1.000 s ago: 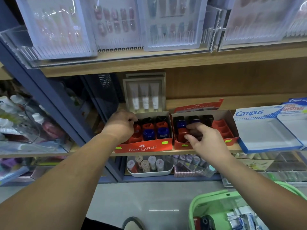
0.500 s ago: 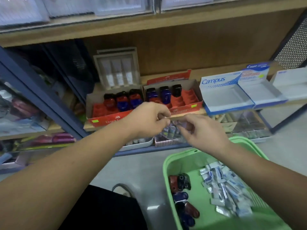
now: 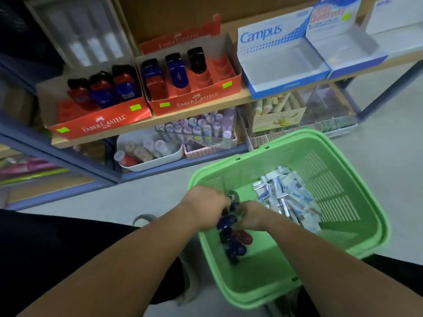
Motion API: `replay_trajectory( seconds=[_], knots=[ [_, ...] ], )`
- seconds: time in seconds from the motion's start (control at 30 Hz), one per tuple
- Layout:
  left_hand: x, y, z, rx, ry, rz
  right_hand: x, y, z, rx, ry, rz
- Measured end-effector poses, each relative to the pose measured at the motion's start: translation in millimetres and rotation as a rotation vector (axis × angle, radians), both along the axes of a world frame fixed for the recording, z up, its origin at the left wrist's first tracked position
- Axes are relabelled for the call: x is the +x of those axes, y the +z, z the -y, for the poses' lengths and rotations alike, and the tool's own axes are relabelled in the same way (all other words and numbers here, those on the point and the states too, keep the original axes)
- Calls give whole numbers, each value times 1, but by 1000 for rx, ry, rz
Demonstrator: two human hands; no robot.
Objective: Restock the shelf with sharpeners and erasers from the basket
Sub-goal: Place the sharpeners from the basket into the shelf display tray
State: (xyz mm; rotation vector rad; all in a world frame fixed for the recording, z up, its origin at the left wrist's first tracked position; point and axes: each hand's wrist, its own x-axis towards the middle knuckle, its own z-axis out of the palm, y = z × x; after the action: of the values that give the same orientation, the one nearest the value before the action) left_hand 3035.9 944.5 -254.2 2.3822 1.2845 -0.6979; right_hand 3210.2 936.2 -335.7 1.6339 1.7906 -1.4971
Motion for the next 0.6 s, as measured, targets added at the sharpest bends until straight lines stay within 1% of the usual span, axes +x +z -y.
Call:
replay_trajectory(
  seconds=[0.03,0.1,0.17,0.23,0.33,0.4,0.43,0.53,0.6],
  knots=[
    [4,-5,4,-9,-27,-58,1,-10,8,-37,0,-6],
    [11,-16,4,-45,-16,-135,0,-30,23,-93,5,-8],
    [18,-26,-1,-80,25,-132,-1,-46,30,-98,1,13],
    [24,-37,-5,-132,97,-65,-5,-56,33,-87,11,73],
    [32,-62,-10,-198,216,124,-6,-65,32,-53,71,163],
    [36,-78,-12,-185,211,181,-5,-68,31,-68,70,197],
    [38,-84,-13,-172,175,159,-4,-68,31,-77,66,202],
    [43,-95,-16,-191,51,-1,-6,-85,31,-143,2,175],
    [44,-100,-19,-176,-14,-93,-3,-96,30,-182,25,152]
  ],
)
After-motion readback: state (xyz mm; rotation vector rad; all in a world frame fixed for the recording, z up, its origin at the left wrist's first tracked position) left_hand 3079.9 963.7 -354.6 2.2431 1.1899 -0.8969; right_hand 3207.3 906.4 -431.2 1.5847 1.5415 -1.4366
